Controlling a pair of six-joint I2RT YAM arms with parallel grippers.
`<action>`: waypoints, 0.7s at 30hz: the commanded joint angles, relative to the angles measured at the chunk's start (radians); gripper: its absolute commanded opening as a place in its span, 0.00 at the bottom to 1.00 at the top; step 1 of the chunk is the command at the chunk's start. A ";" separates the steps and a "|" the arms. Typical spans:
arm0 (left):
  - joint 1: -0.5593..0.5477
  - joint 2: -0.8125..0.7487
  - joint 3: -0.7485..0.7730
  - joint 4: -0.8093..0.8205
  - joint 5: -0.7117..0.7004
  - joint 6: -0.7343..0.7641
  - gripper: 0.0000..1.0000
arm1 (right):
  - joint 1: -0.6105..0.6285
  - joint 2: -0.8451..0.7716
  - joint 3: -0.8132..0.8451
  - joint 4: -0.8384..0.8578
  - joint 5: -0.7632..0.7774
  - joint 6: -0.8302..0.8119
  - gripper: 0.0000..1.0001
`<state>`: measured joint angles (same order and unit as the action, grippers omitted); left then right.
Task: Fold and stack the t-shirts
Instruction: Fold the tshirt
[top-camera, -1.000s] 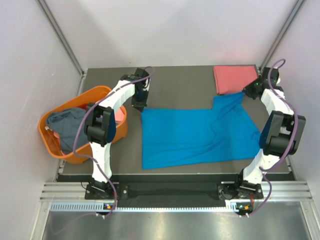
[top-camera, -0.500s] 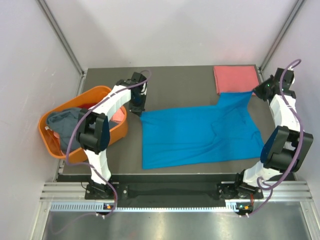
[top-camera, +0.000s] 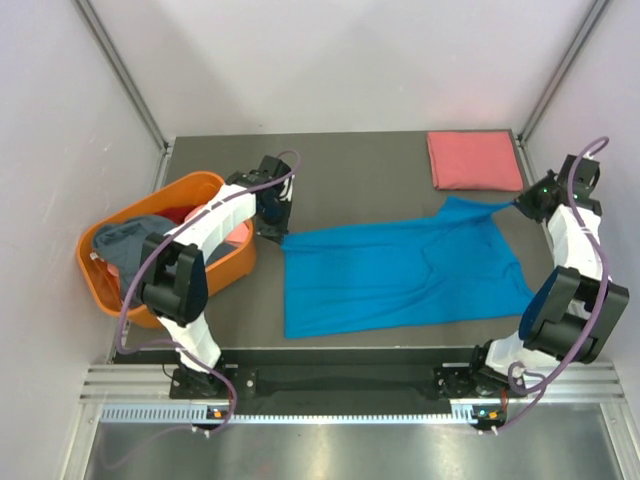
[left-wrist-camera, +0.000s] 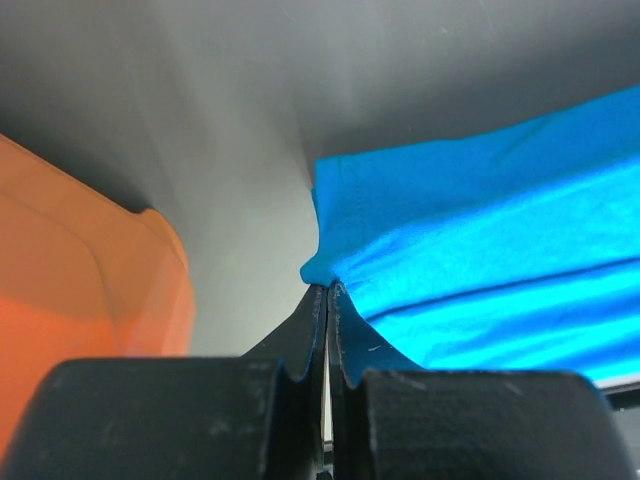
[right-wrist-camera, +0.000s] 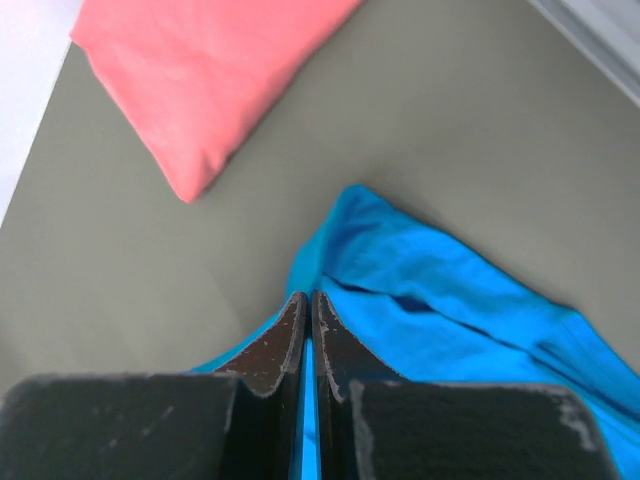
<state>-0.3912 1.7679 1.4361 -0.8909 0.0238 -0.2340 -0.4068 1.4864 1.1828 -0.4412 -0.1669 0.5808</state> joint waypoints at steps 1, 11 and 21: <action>-0.009 -0.085 -0.032 0.020 0.016 -0.001 0.00 | -0.053 -0.093 -0.044 -0.034 0.013 -0.038 0.00; -0.086 -0.111 -0.129 0.029 -0.013 -0.010 0.00 | -0.141 -0.253 -0.244 -0.041 0.055 -0.068 0.00; -0.146 -0.100 -0.144 -0.017 -0.139 -0.022 0.00 | -0.150 -0.342 -0.299 -0.057 0.058 -0.053 0.00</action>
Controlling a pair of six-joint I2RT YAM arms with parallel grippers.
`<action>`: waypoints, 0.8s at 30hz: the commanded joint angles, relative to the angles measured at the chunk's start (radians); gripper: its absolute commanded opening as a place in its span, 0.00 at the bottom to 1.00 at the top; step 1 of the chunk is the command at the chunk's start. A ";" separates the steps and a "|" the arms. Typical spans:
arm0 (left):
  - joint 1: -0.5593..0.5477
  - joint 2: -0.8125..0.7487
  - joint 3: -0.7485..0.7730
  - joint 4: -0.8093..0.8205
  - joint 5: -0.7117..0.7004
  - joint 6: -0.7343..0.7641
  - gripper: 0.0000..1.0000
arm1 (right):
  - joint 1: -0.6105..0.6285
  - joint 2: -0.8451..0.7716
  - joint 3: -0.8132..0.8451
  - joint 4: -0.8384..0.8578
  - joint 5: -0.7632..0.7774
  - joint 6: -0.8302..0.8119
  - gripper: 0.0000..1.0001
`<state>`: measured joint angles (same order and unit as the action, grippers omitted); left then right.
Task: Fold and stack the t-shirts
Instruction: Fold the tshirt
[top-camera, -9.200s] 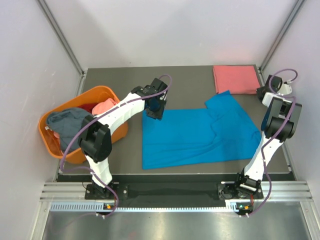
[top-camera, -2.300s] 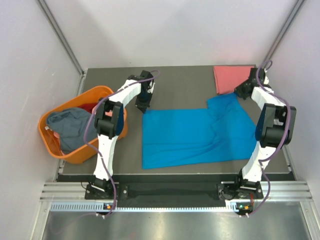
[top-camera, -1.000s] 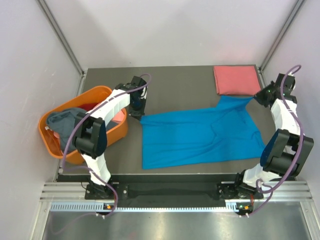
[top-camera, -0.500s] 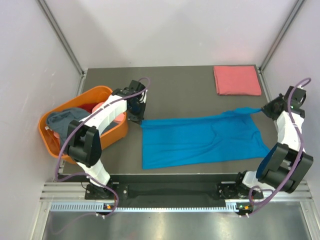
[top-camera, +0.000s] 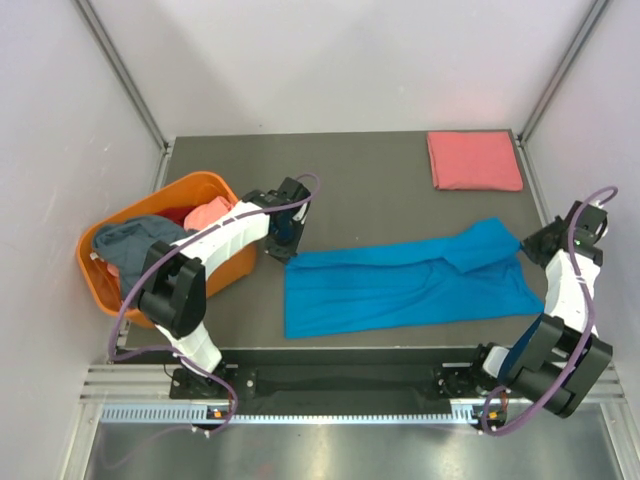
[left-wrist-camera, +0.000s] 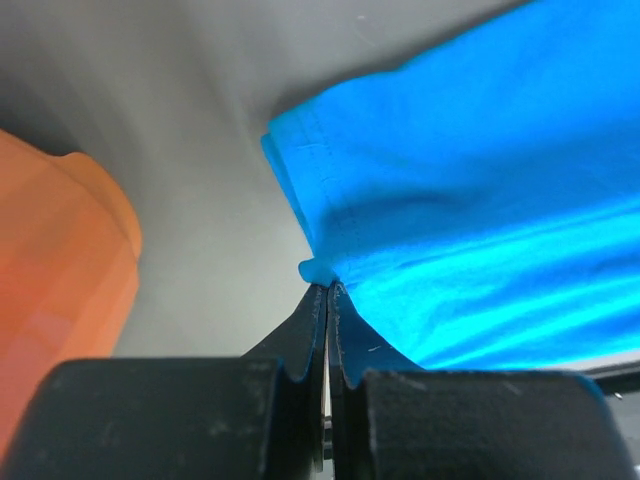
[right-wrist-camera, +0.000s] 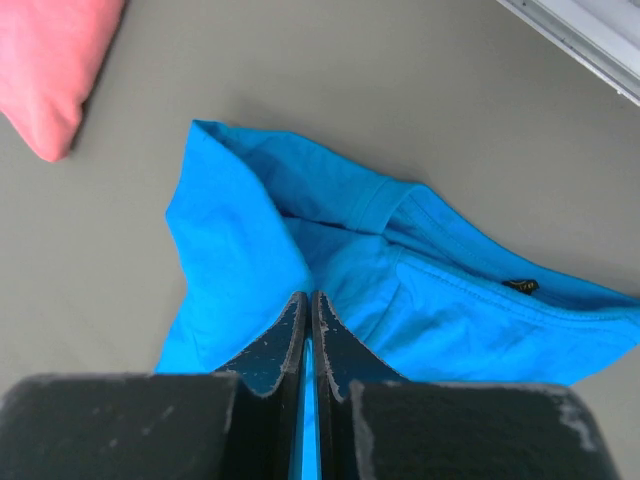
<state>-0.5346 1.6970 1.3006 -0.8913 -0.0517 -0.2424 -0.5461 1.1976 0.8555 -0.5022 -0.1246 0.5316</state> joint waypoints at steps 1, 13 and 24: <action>-0.004 -0.034 -0.011 -0.020 -0.069 -0.015 0.00 | -0.011 -0.059 0.028 -0.004 0.016 -0.001 0.00; -0.044 -0.031 -0.073 -0.021 -0.149 -0.029 0.00 | -0.015 -0.168 -0.041 -0.114 0.063 -0.044 0.00; -0.057 -0.003 -0.123 -0.006 -0.188 -0.032 0.00 | -0.034 -0.233 -0.061 -0.180 0.088 -0.056 0.00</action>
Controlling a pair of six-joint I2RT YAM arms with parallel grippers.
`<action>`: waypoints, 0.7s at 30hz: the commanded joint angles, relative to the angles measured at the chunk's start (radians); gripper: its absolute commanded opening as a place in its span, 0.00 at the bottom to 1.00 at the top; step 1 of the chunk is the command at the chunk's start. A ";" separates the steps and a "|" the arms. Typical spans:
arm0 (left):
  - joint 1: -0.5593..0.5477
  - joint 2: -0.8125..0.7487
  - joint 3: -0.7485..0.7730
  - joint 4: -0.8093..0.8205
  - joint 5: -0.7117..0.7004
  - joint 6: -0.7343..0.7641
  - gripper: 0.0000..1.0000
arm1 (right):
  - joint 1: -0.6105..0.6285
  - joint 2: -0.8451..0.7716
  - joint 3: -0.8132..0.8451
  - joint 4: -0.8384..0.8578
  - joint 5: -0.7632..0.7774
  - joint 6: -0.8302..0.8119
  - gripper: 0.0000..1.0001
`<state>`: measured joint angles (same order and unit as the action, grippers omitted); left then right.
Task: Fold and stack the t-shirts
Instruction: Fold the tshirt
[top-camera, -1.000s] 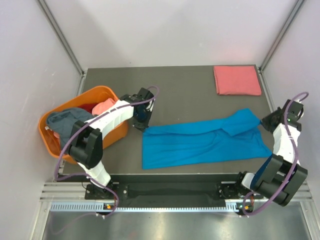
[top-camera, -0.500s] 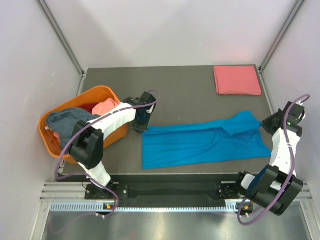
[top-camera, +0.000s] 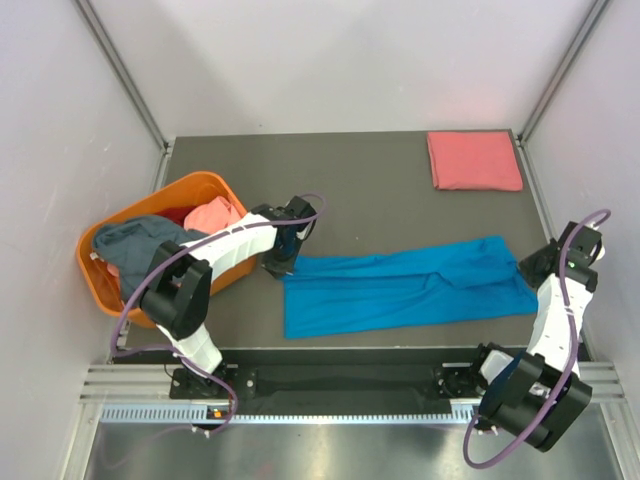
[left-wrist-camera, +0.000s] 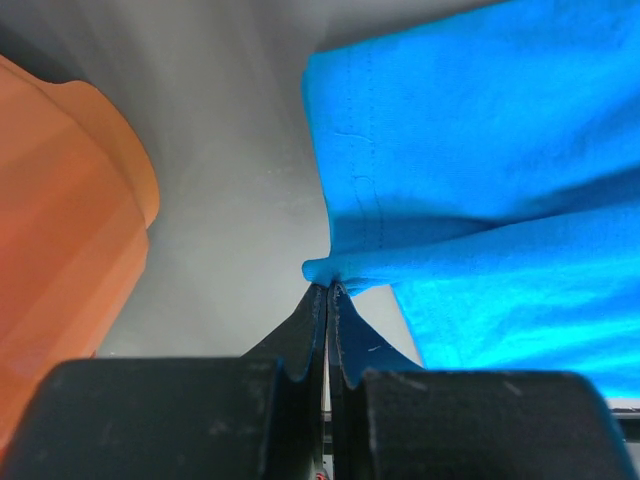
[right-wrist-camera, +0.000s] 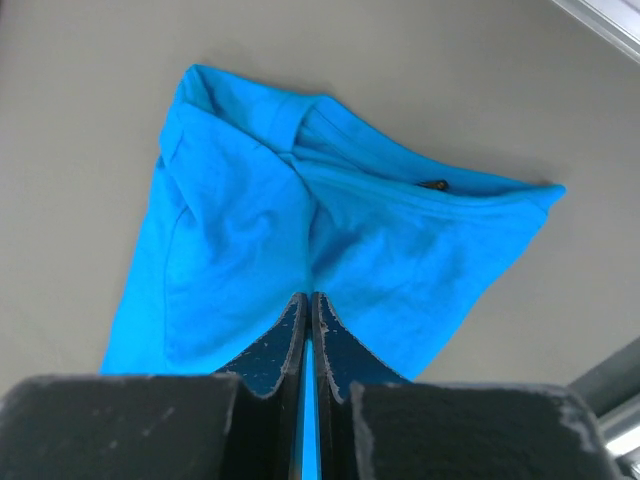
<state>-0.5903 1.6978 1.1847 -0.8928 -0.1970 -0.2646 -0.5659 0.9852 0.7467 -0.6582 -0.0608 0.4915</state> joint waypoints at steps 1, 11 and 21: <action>-0.002 -0.003 -0.005 -0.005 -0.044 -0.010 0.00 | -0.014 -0.020 0.055 -0.035 0.033 -0.018 0.00; -0.034 -0.010 -0.028 0.000 0.008 -0.024 0.00 | -0.020 -0.059 0.034 -0.078 0.056 -0.016 0.00; -0.072 -0.024 -0.005 -0.046 0.055 -0.035 0.28 | -0.055 -0.005 -0.057 -0.054 0.085 -0.002 0.06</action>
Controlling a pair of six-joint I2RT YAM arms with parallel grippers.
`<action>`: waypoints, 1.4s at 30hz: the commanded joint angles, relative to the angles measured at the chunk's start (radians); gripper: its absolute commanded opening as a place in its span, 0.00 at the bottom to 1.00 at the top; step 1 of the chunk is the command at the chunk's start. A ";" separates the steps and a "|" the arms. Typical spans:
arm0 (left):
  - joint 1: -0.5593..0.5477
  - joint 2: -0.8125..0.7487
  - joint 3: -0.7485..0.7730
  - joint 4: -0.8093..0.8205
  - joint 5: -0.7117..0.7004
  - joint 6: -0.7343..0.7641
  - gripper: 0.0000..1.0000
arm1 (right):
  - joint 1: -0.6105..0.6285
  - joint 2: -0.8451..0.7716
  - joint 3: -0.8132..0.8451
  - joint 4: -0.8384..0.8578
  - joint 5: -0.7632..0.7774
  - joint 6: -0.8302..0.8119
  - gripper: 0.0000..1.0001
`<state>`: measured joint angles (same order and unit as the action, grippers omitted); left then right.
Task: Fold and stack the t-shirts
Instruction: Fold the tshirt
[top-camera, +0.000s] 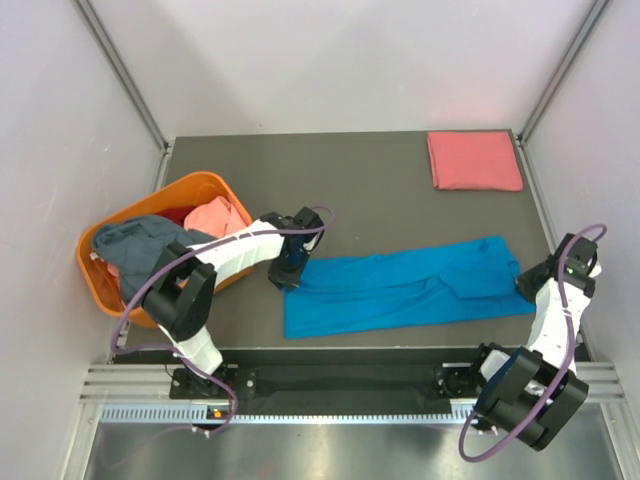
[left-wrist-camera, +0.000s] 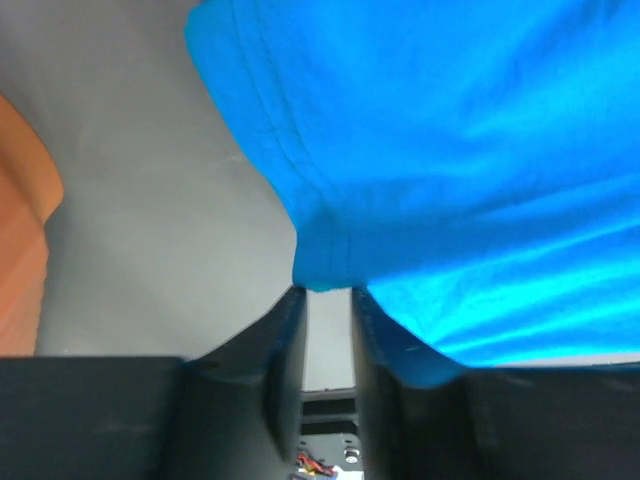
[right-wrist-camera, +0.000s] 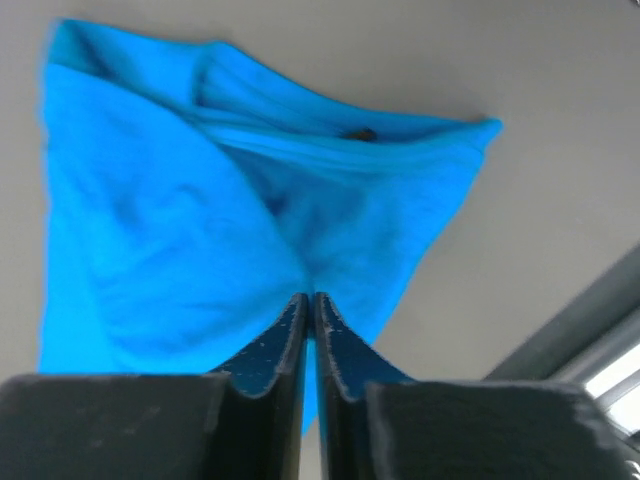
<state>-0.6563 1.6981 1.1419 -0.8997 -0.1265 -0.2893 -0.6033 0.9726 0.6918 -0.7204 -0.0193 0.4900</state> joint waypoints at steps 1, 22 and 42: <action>-0.005 -0.032 0.053 -0.060 -0.031 -0.011 0.31 | -0.019 0.005 0.000 0.009 0.053 0.004 0.10; 0.000 0.020 0.263 -0.125 0.103 0.097 0.37 | -0.050 0.006 0.015 0.095 -0.021 0.025 0.00; -0.097 0.123 0.190 -0.139 -0.145 0.087 0.47 | -0.049 0.011 0.014 0.110 -0.085 0.028 0.00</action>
<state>-0.7517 1.8130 1.3109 -1.0096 -0.2111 -0.1925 -0.6399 0.9936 0.6571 -0.6422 -0.0891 0.5194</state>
